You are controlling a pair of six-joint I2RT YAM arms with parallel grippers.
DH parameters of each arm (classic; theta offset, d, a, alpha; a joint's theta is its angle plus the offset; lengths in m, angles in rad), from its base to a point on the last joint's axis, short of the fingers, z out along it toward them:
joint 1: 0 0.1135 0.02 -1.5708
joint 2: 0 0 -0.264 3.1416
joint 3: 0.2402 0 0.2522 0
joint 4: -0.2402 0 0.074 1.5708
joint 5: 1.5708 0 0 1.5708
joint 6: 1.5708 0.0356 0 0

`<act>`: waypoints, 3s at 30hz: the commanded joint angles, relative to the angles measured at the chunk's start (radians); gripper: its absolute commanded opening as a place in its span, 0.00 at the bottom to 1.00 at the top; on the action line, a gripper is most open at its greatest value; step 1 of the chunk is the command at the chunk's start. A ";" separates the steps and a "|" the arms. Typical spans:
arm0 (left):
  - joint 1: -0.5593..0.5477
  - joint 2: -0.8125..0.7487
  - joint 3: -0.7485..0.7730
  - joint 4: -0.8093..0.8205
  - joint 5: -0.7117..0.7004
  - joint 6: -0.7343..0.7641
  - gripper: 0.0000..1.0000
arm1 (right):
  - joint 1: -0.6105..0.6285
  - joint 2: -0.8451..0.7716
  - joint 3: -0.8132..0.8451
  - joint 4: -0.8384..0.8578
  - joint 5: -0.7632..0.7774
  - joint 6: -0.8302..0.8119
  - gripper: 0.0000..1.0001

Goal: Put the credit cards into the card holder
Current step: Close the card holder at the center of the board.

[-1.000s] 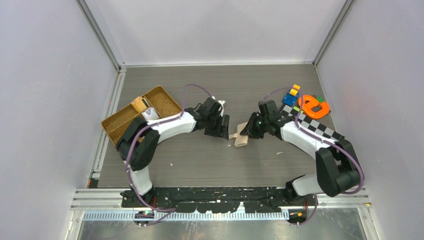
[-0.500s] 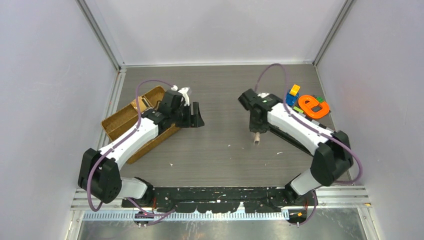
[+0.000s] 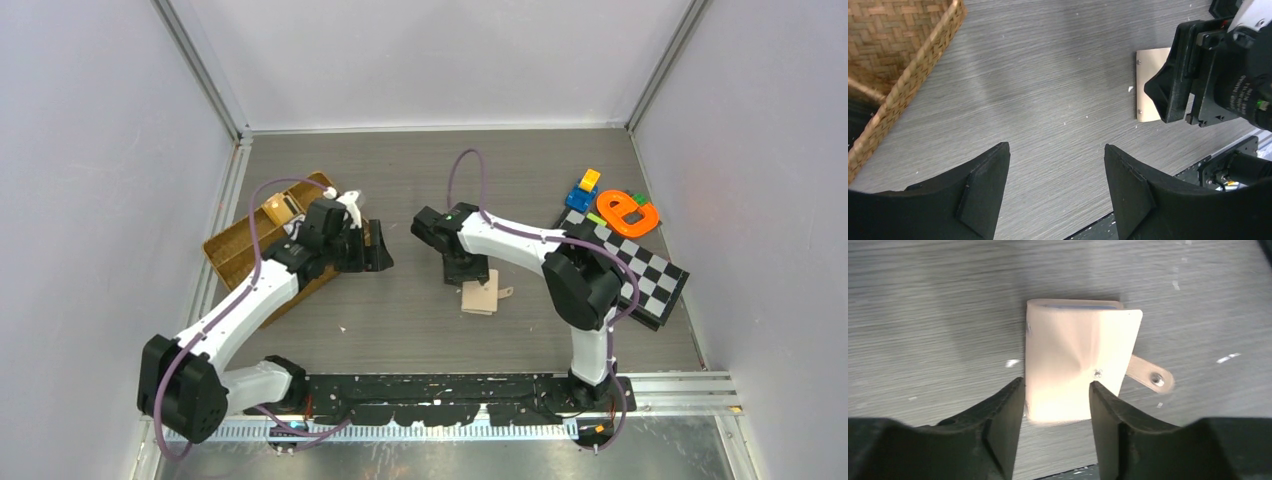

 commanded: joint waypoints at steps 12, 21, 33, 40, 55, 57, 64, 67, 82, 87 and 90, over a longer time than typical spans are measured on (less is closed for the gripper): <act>-0.065 -0.098 -0.124 0.115 -0.069 -0.182 0.64 | -0.059 -0.327 -0.063 0.095 -0.079 -0.033 0.70; -0.272 0.214 -0.024 0.297 -0.084 -0.241 0.61 | -0.347 -0.596 -0.491 0.335 -0.355 -0.094 0.58; -0.350 0.516 0.107 0.418 0.024 -0.250 0.60 | -0.529 -0.694 -0.761 0.633 -0.562 -0.103 0.48; -0.359 0.609 0.158 0.415 0.062 -0.232 0.52 | -0.549 -0.694 -0.791 0.676 -0.588 -0.101 0.40; -0.416 0.721 0.256 0.257 -0.063 -0.135 0.41 | -0.553 -0.696 -0.811 0.680 -0.599 -0.091 0.12; -0.426 0.737 0.271 0.226 -0.086 -0.116 0.40 | -0.552 -0.702 -0.809 0.679 -0.600 -0.092 0.10; -0.449 0.764 0.285 0.168 -0.148 -0.093 0.35 | -0.552 -0.724 -0.811 0.698 -0.627 -0.103 0.00; -0.452 0.771 0.280 0.160 -0.155 -0.093 0.33 | -0.552 -0.731 -0.824 0.764 -0.689 -0.117 0.00; -0.454 0.774 0.277 0.176 -0.137 -0.111 0.32 | -0.505 -0.508 -0.733 0.871 -0.905 -0.216 0.00; -0.454 0.772 0.272 0.180 -0.133 -0.112 0.31 | -0.477 -0.454 -0.720 0.887 -0.893 -0.214 0.01; -0.452 0.774 0.273 0.182 -0.130 -0.114 0.31 | -0.471 -0.441 -0.720 0.888 -0.878 -0.211 0.00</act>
